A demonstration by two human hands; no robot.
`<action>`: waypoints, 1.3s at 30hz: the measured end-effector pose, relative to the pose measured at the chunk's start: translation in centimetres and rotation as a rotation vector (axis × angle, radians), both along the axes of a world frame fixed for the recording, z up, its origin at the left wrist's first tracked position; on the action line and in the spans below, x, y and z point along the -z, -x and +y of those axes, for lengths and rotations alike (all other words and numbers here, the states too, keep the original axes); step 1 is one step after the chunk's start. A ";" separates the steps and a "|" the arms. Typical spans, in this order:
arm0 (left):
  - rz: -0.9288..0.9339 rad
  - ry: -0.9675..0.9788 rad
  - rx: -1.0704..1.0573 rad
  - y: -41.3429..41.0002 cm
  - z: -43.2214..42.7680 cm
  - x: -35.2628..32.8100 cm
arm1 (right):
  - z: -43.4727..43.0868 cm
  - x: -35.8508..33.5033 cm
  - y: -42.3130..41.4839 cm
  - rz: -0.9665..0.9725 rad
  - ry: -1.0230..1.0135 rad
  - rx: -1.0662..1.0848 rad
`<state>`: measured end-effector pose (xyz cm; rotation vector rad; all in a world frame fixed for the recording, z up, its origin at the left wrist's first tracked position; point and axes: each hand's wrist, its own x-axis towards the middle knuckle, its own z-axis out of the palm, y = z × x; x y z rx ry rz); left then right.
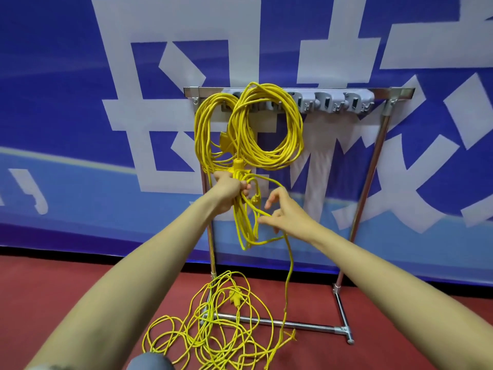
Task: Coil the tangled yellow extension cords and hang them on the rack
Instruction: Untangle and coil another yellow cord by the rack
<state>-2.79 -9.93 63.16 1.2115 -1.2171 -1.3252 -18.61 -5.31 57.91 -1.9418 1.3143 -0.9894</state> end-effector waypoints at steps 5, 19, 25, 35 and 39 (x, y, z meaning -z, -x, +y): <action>0.087 0.065 0.087 -1.8 -0.4 -0.5 | 0.0 0.9 0.9 0.039 -0.159 -0.118; -0.066 0.076 0.481 -4.0 0.9 -0.7 | -3.3 -1.8 2.7 0.195 0.328 0.251; -0.061 0.069 0.540 -4.3 1.2 -0.4 | -3.3 -1.9 2.6 0.352 0.316 0.189; 0.003 -0.026 0.542 -3.1 2.0 -0.5 | -2.4 -3.9 1.4 0.564 0.522 0.208; -0.023 0.015 0.522 -3.0 2.0 0.1 | -2.2 -4.3 0.6 0.577 0.545 0.172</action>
